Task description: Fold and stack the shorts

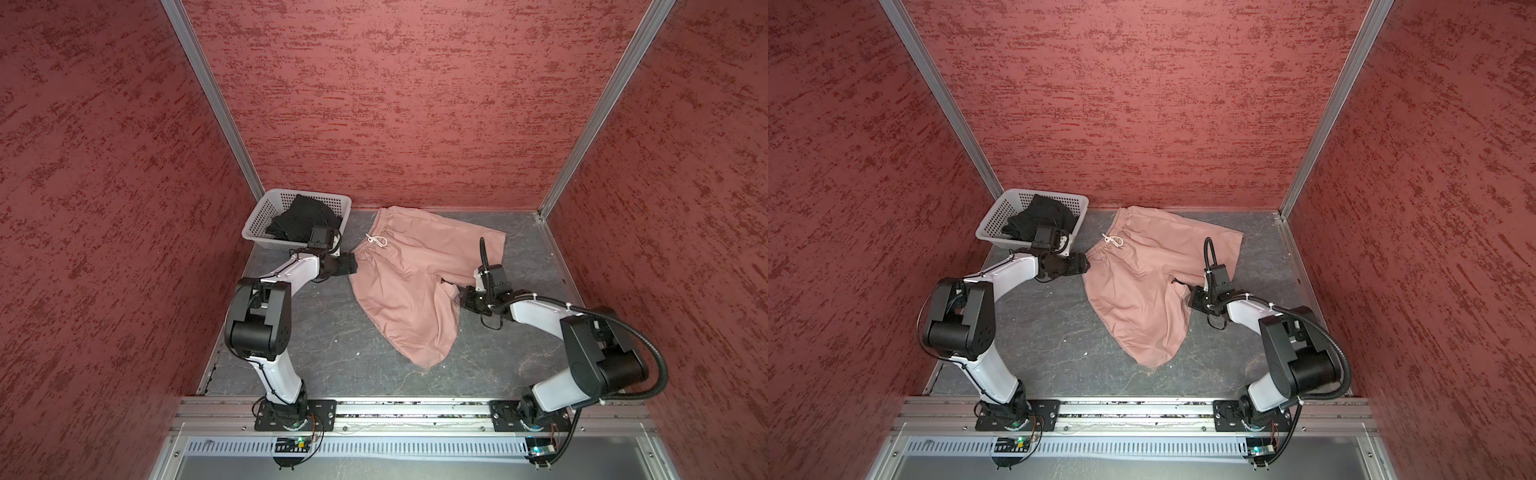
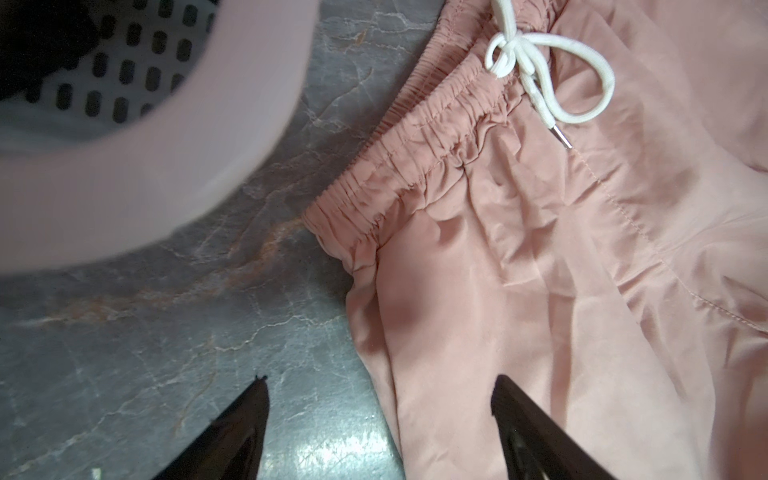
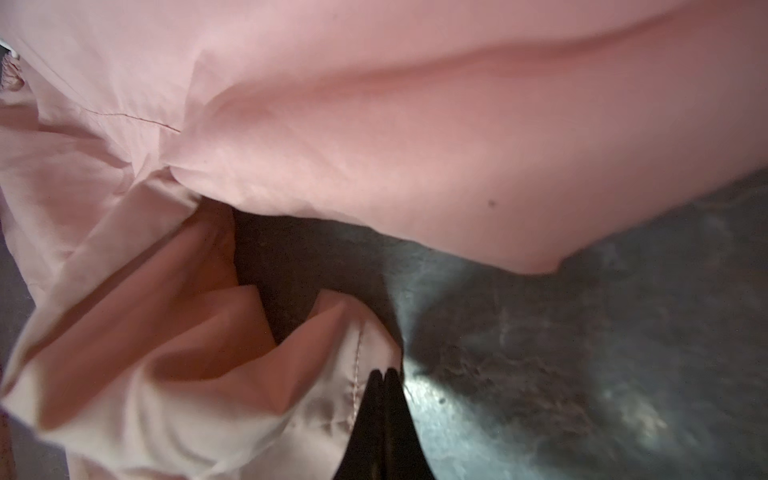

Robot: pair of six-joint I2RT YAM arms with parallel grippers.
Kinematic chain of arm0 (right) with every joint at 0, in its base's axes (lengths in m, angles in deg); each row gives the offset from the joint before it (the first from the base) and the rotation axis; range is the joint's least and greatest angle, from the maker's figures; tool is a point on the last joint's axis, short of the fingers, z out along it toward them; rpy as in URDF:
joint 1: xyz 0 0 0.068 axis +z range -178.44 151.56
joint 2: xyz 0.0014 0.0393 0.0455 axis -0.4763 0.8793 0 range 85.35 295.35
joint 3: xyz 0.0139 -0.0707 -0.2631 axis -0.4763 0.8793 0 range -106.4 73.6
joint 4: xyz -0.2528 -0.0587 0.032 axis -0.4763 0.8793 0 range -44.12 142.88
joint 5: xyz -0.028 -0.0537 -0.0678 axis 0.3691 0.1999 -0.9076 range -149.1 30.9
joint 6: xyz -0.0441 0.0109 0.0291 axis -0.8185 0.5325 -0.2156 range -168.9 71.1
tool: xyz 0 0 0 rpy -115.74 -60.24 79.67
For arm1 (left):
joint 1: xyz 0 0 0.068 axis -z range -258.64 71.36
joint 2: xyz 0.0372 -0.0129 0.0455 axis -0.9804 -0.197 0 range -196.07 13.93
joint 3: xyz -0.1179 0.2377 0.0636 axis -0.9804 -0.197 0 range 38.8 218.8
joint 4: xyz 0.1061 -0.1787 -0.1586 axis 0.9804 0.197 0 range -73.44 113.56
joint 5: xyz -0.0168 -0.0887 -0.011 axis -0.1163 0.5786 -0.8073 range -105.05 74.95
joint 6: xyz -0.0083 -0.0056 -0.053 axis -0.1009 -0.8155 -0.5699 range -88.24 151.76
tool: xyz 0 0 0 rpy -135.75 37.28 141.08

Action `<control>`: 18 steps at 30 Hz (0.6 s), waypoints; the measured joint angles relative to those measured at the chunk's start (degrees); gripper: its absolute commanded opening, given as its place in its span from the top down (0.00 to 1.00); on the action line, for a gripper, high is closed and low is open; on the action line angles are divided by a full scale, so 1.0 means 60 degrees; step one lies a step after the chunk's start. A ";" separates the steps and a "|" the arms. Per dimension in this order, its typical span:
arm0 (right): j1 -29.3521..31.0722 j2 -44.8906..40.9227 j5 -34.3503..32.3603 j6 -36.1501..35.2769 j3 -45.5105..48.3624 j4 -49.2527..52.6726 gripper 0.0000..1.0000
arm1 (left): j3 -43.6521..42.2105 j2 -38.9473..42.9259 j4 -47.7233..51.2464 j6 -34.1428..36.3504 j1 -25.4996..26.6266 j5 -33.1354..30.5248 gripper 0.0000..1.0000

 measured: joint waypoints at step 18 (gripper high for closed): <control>0.0055 -0.0382 -0.0514 -0.1275 -0.0565 0.1330 0.38 | -0.0066 0.0135 0.0273 -0.0029 0.0000 0.0237 0.14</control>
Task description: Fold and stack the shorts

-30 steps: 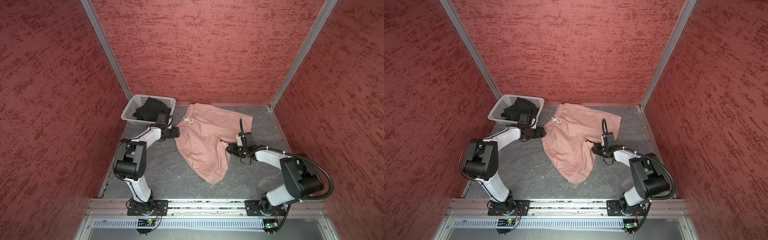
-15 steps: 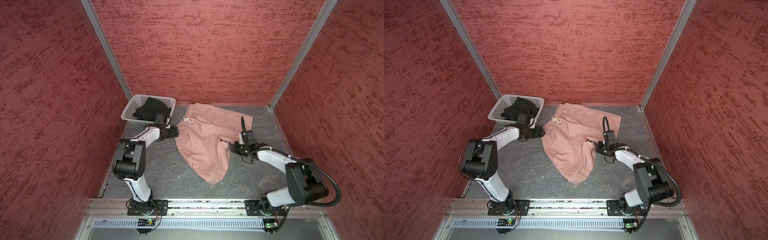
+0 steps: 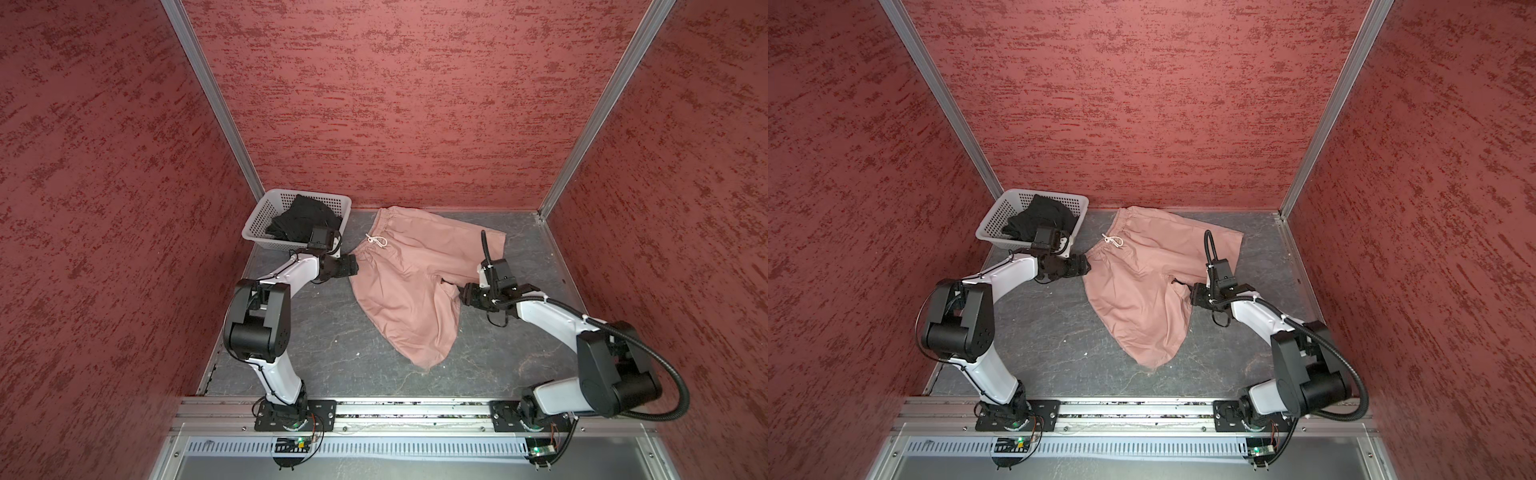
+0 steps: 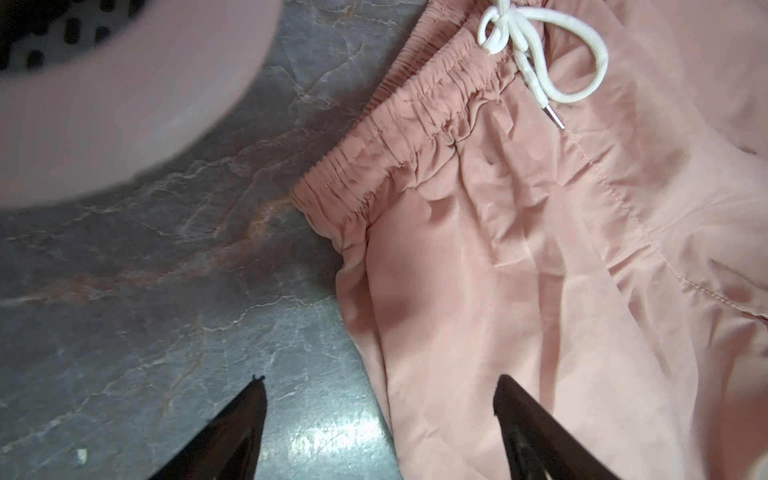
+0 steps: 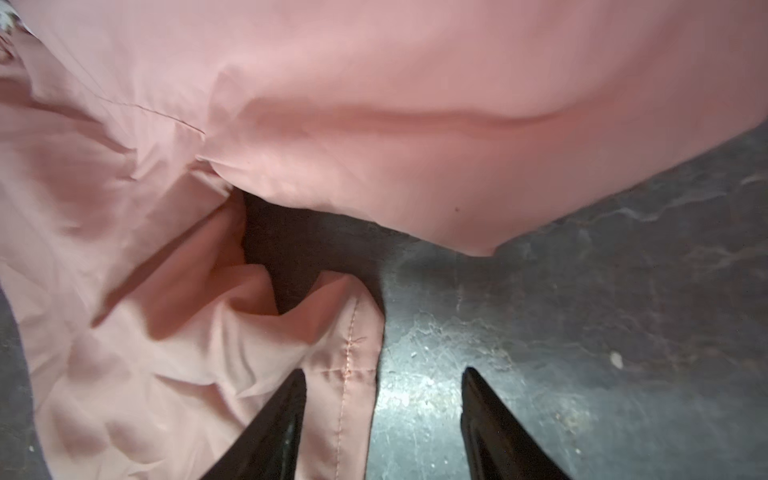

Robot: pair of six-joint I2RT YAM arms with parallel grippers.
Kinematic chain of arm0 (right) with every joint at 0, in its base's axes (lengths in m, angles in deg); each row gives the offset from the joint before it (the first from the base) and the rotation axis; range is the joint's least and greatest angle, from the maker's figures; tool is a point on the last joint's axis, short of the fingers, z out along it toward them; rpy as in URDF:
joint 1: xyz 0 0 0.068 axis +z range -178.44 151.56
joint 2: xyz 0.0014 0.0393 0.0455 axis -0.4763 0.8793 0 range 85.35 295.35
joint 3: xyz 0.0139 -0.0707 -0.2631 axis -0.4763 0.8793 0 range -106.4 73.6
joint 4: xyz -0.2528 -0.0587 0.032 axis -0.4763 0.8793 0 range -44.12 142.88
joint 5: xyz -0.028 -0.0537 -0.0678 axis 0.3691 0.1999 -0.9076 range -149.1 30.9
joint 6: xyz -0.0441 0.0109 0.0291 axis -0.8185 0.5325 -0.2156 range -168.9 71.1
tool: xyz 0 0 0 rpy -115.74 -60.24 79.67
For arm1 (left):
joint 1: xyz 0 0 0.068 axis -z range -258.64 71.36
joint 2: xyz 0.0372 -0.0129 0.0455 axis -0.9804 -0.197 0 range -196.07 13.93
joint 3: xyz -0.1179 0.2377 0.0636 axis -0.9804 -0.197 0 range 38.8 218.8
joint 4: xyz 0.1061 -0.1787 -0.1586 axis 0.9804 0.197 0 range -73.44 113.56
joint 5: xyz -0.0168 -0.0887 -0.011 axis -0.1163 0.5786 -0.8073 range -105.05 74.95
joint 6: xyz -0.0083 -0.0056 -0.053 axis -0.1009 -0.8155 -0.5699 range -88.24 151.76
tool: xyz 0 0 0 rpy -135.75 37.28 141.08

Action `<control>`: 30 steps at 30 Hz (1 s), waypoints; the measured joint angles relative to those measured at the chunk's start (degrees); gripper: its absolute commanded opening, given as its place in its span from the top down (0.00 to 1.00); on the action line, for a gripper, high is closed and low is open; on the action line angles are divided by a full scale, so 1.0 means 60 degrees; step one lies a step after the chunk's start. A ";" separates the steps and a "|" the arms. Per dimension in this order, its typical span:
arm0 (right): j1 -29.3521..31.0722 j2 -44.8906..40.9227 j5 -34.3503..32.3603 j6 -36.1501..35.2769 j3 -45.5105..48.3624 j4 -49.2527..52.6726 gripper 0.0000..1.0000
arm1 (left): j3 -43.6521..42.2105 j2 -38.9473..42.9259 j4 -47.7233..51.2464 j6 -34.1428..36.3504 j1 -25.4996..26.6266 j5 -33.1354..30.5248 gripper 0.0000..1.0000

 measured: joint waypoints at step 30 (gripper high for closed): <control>0.0645 0.2346 0.0557 0.0007 -0.0321 -0.3071 1.00 | -0.0222 0.0375 0.0266 -0.0033 0.0000 -0.0109 0.14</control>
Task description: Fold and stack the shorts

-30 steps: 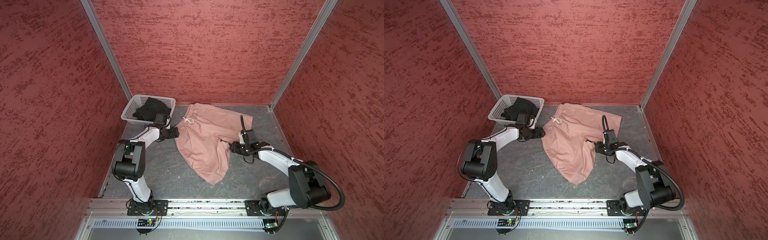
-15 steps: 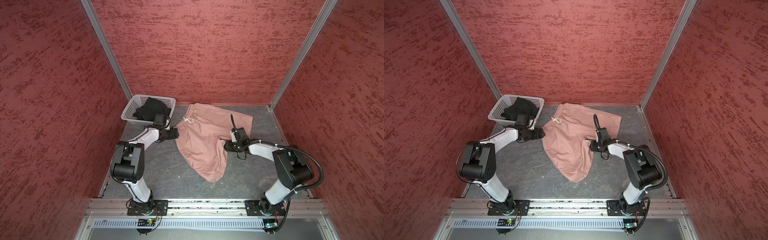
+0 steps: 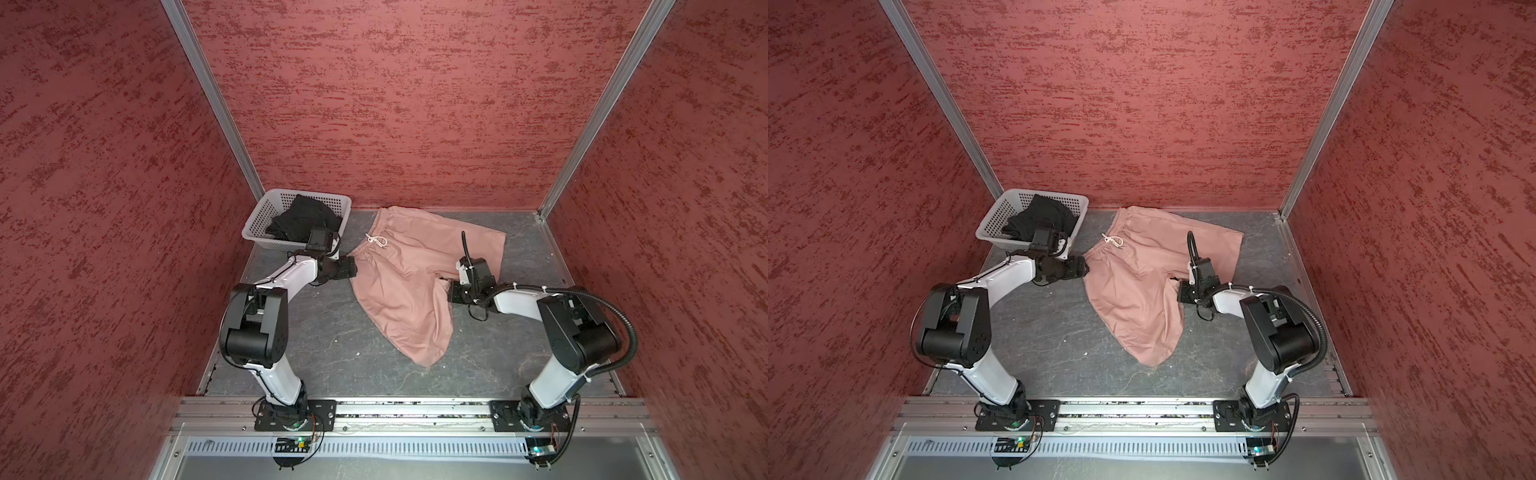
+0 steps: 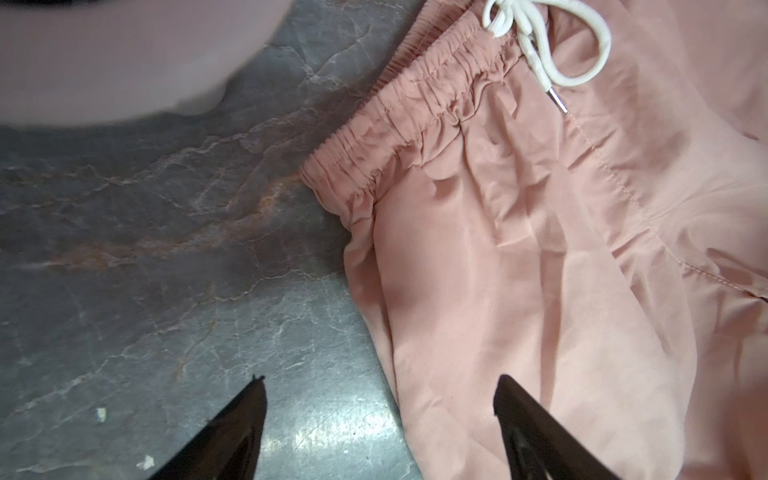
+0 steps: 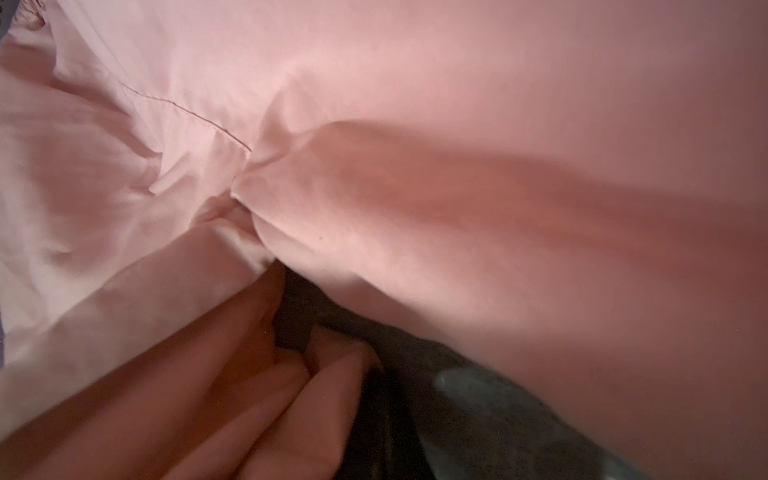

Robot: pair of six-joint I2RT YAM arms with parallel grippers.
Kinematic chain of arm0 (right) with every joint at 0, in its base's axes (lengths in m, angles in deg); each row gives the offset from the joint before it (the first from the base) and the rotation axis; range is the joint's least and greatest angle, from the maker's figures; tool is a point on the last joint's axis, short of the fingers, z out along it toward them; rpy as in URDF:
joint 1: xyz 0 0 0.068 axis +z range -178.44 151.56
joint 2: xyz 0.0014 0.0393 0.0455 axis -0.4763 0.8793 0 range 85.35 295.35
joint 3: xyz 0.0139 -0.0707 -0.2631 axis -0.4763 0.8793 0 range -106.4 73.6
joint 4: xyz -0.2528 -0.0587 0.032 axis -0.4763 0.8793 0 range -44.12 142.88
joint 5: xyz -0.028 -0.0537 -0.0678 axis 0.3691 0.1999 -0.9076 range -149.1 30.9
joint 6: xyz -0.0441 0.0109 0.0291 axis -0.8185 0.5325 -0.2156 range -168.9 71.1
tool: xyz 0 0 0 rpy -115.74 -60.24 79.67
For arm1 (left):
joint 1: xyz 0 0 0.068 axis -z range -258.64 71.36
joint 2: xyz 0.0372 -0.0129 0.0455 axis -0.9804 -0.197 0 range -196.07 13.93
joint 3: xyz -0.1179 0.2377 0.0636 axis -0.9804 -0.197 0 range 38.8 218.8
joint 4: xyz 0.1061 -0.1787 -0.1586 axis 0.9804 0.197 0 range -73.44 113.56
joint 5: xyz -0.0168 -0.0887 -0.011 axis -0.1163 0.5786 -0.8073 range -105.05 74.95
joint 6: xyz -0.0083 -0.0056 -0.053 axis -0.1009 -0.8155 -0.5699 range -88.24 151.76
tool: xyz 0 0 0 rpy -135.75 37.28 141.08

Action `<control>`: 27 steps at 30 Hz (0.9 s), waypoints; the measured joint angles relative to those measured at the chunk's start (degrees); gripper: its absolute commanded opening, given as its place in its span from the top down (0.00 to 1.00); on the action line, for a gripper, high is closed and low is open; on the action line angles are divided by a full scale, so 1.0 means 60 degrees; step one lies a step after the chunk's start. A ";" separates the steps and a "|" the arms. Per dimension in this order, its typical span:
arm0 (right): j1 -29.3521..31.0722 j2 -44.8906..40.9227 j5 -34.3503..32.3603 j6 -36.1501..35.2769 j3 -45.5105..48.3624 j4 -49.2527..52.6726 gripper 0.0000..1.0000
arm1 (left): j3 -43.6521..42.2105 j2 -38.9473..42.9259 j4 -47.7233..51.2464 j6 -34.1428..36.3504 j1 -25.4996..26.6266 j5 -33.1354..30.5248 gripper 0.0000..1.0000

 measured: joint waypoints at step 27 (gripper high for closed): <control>0.0266 -0.2579 -0.1177 -0.0637 0.0259 0.2273 0.36 | -0.0124 0.0178 0.0011 0.0004 0.0022 0.0022 0.14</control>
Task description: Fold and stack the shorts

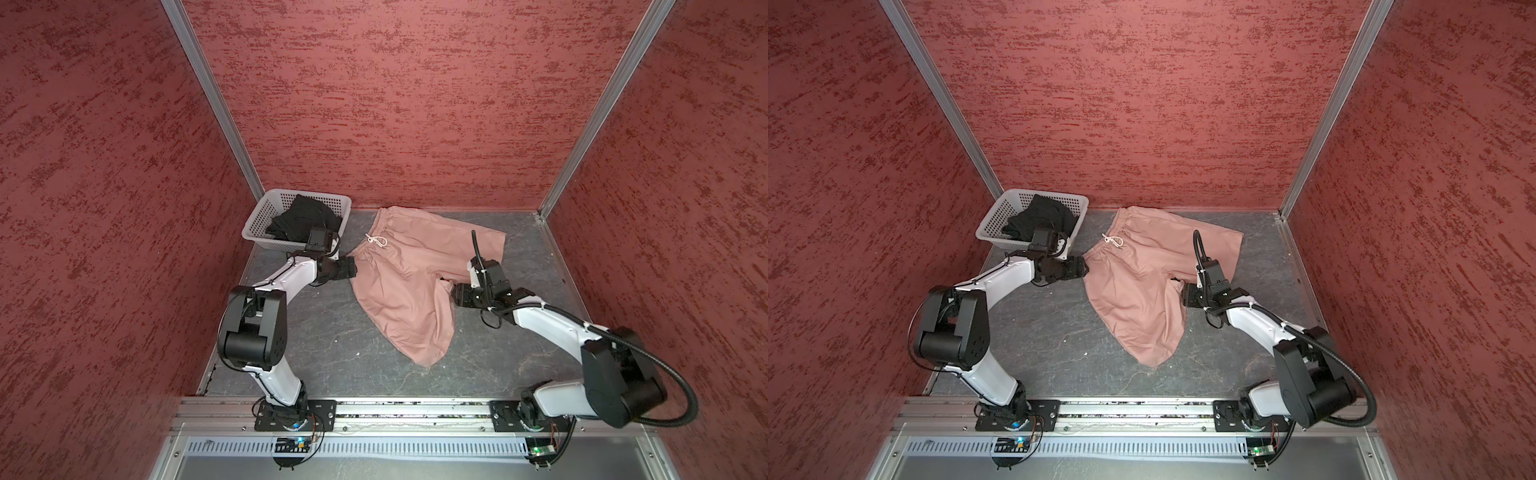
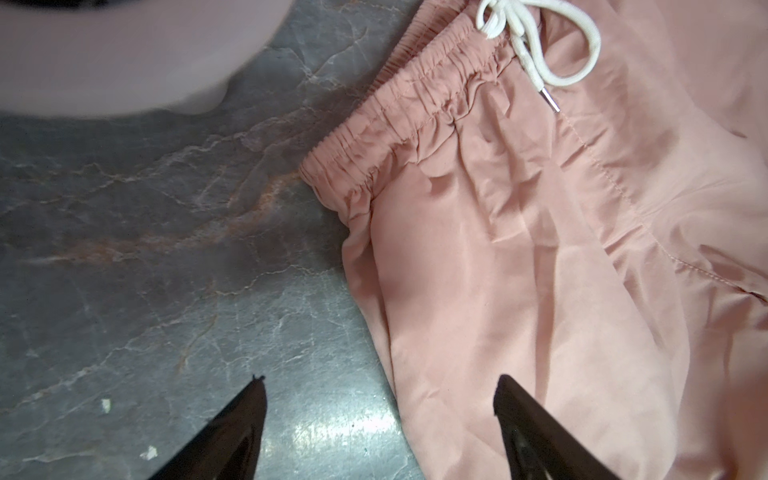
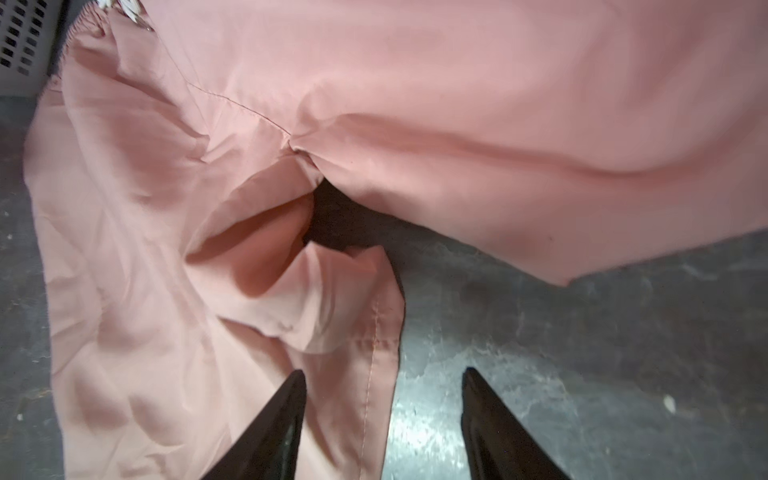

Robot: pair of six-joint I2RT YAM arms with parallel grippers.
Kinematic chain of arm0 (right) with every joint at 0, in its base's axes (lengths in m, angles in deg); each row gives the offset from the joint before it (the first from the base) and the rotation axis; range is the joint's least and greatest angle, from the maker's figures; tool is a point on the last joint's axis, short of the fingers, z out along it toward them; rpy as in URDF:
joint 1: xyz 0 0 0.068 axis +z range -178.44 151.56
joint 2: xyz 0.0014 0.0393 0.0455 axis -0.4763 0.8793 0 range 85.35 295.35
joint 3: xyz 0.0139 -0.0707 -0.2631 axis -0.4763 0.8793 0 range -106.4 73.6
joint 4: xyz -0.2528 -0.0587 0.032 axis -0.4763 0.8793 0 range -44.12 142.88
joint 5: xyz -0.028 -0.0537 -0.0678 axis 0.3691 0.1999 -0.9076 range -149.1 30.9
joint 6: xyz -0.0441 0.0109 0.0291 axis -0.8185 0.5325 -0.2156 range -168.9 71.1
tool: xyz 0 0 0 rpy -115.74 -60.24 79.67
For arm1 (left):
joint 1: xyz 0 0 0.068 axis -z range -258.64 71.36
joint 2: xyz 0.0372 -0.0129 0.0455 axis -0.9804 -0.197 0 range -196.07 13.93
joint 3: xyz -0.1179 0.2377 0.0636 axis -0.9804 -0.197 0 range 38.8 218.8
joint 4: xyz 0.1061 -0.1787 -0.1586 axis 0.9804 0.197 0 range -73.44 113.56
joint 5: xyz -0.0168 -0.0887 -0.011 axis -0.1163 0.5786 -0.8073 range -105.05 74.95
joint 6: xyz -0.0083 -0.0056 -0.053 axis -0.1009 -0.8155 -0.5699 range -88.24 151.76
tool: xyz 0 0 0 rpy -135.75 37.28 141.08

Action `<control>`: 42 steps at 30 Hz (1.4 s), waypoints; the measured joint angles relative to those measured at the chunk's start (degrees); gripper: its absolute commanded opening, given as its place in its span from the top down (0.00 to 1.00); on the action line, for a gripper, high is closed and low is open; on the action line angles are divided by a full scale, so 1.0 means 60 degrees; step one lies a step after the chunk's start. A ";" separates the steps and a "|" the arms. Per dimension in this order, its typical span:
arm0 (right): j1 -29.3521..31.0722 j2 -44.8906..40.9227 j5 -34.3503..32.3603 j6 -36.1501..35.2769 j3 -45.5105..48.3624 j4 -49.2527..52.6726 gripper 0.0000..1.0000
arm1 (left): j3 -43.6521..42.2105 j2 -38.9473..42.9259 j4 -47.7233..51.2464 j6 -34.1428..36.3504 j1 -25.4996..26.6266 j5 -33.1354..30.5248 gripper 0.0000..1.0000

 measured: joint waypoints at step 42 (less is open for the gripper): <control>0.0007 0.2528 -0.2302 0.0124 -0.3581 0.6324 0.41 | 0.0237 -0.0131 0.0211 0.0098 0.0062 -0.0197 0.13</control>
